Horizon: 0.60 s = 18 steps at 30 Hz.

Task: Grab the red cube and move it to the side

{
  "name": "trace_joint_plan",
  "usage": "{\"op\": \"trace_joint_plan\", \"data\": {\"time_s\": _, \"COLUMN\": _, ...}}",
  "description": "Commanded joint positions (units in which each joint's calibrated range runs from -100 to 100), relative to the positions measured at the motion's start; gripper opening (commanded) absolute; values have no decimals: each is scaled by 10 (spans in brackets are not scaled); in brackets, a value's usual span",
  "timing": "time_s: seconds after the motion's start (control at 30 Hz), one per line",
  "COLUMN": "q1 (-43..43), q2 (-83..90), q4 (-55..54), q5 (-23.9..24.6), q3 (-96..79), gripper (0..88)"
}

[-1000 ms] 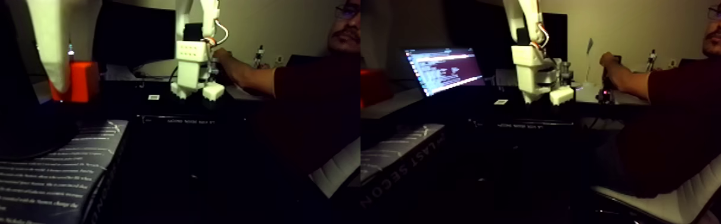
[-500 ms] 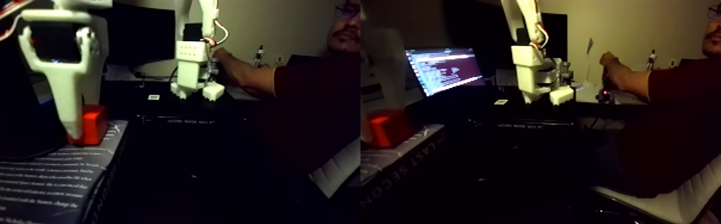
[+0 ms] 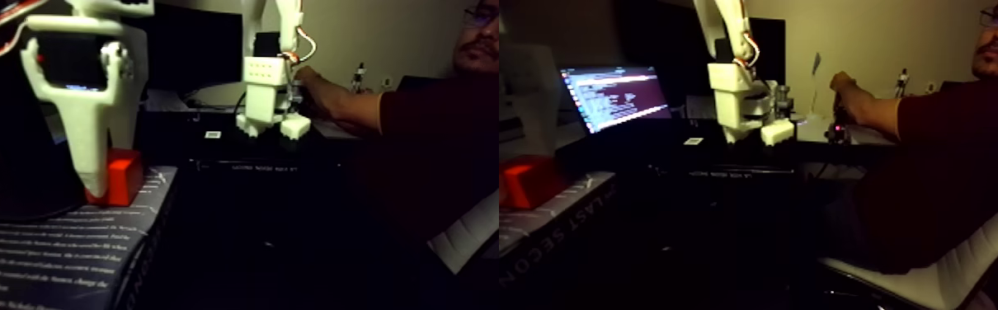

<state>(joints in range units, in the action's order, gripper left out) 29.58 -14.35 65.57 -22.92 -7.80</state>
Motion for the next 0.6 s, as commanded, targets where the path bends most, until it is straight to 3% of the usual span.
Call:
{"op": "trace_joint_plan", "data": {"time_s": 0.0, "q1": -4, "q2": 4, "q4": -7, "q5": -1, "q3": 1, "gripper": 114}}
{"op": "trace_joint_plan", "data": {"time_s": 0.13, "q1": -4, "q2": 4, "q4": -4, "q5": -10, "q3": 0, "gripper": 303}}
{"op": "trace_joint_plan", "data": {"time_s": 0.2, "q1": -8, "q2": 6, "q4": 0, "q5": -22, "q3": -5, "gripper": 354}}
{"op": "trace_joint_plan", "data": {"time_s": 0.57, "q1": -3, "q2": 27, "q4": 57, "q5": -44, "q3": 17, "gripper": 316}}
